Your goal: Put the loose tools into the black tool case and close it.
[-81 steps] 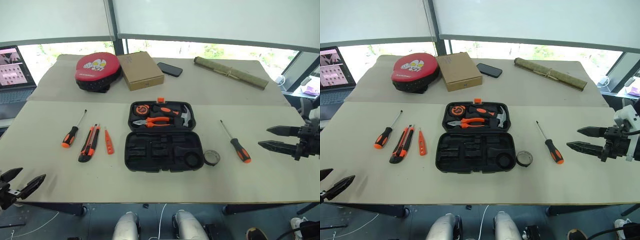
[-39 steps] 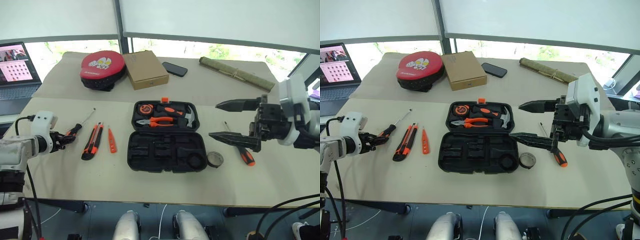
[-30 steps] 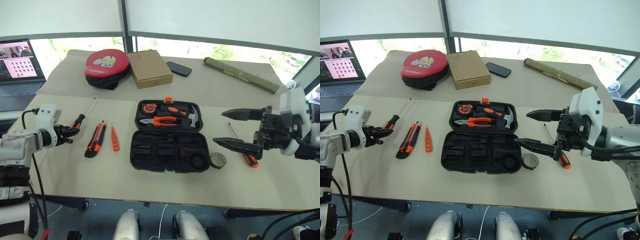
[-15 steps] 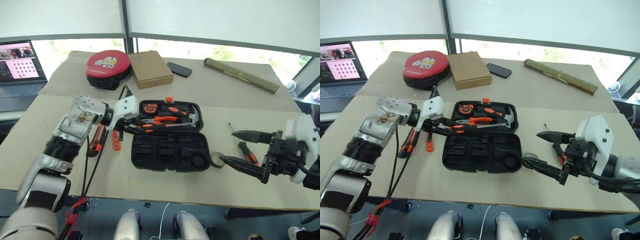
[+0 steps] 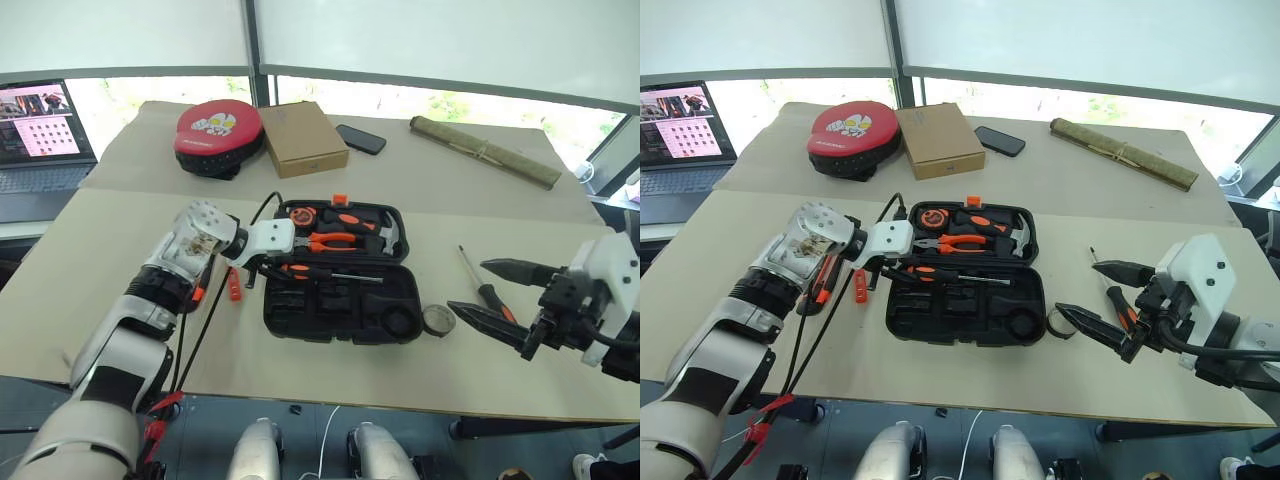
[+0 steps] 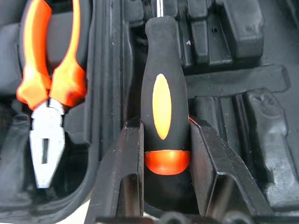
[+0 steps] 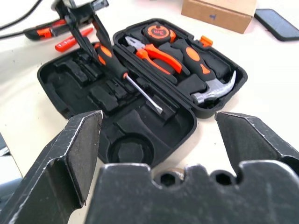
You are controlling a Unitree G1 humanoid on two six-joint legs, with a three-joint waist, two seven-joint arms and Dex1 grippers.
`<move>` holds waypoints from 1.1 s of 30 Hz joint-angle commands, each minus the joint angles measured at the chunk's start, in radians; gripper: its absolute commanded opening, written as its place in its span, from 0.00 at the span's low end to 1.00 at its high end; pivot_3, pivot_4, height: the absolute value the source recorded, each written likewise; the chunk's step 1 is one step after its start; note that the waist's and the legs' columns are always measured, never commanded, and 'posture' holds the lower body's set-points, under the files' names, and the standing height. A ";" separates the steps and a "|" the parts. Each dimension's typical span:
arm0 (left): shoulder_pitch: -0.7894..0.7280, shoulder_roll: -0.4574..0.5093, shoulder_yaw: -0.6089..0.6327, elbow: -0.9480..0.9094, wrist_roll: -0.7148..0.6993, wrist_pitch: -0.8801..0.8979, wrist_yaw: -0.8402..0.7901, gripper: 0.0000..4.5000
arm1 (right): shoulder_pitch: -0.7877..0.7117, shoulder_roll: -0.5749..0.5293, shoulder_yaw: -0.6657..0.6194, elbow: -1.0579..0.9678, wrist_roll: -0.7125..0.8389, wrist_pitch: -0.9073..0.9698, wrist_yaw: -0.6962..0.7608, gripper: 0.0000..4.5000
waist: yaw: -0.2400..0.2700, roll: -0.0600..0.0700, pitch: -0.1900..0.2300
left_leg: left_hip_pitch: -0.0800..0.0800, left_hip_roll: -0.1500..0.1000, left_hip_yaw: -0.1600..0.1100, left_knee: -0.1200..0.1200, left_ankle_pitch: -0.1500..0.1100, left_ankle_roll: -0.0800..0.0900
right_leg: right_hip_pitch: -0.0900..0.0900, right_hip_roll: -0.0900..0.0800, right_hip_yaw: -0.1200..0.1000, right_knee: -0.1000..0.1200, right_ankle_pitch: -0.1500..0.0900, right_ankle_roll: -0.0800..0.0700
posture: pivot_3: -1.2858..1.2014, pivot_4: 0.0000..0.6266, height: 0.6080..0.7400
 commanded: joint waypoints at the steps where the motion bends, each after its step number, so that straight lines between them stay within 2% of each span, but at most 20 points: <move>1: -0.046 -0.013 0.025 0.026 0.015 -0.038 0.016 0.19 | -0.014 -0.005 -0.009 -0.024 0.009 -0.021 -0.012 1.00 | 0.001 0.000 0.000 | 0.000 0.000 -0.001 0.000 0.000 0.000 | 0.000 0.000 0.000 0.000 0.000 0.000 | 0.52 0.24 1.00; 5: -0.059 -0.027 0.038 0.043 0.012 -0.036 0.017 0.19 | -0.028 -0.007 0.000 -0.022 0.018 -0.019 -0.014 1.00 | 0.001 0.000 0.000 | 0.000 0.000 -0.001 0.001 0.000 0.000 | 0.000 0.000 -0.001 0.000 0.000 0.000 | 0.52 0.24 1.00; 7: -0.066 -0.030 0.048 0.045 0.002 -0.028 0.010 0.41 | -0.033 -0.005 0.003 -0.021 0.022 -0.018 -0.015 1.00 | 0.001 0.000 0.000 | -0.001 0.000 -0.001 0.001 0.000 0.000 | 0.000 0.000 -0.001 0.000 0.000 0.000 | 0.52 0.24 1.00; 8: -0.070 -0.032 0.055 0.042 -0.006 -0.014 0.003 0.45 | -0.033 -0.005 0.005 -0.022 0.022 -0.017 -0.015 1.00 | 0.001 0.000 0.000 | -0.001 0.000 -0.002 0.001 0.000 0.000 | 0.000 0.000 -0.001 0.000 0.000 0.000 | 0.52 0.24 1.00; 14: -0.093 -0.031 0.092 -0.011 -0.036 0.027 -0.026 0.94 | -0.017 -0.003 0.000 -0.034 0.028 -0.017 -0.004 1.00 | 0.000 0.000 0.000 | -0.002 0.000 -0.003 0.002 0.000 0.000 | 0.000 0.000 -0.001 0.001 0.000 0.000 | 0.52 0.24 1.00; 15: -0.095 -0.033 0.094 -0.017 -0.038 0.026 -0.032 0.99 | -0.015 -0.003 0.001 -0.033 0.025 -0.018 -0.003 1.00 | 0.000 0.000 0.000 | -0.002 0.000 -0.003 0.002 0.000 0.000 | 0.000 0.000 -0.001 0.001 0.000 0.000 | 0.52 0.24 1.00; 17: -0.095 -0.045 0.090 -0.020 -0.033 0.022 -0.032 0.99 | -0.012 -0.002 0.004 -0.032 0.020 -0.021 -0.001 1.00 | 0.000 0.000 0.000 | -0.002 0.000 -0.003 0.002 0.000 0.000 | 0.000 0.000 -0.001 0.001 0.000 0.000 | 0.52 0.24 1.00; 20: -0.088 -0.064 0.074 -0.008 -0.018 0.005 -0.033 0.82 | -0.015 -0.003 0.016 -0.029 0.014 -0.024 -0.003 1.00 | 0.001 0.000 0.000 | -0.002 0.000 -0.003 0.002 0.000 0.000 | 0.001 0.000 -0.002 0.001 0.000 0.000 | 0.52 0.24 1.00; 30: -0.094 -0.150 0.040 0.096 0.057 -0.040 0.041 0.01 | -0.020 -0.003 0.056 -0.009 -0.032 -0.042 0.004 1.00 | 0.000 0.000 0.000 | -0.002 -0.001 -0.004 0.003 0.000 0.000 | 0.000 0.000 -0.002 0.001 0.000 0.001 | 0.52 0.24 1.00; 33: -0.082 -0.156 0.017 0.086 0.088 -0.037 0.049 0.01 | -0.019 0.002 0.059 -0.010 -0.034 -0.044 0.003 1.00 | 0.001 0.000 0.000 | -0.002 -0.001 -0.004 0.003 0.000 0.000 | 0.001 0.000 -0.002 0.001 0.000 0.001 | 0.52 0.24 1.00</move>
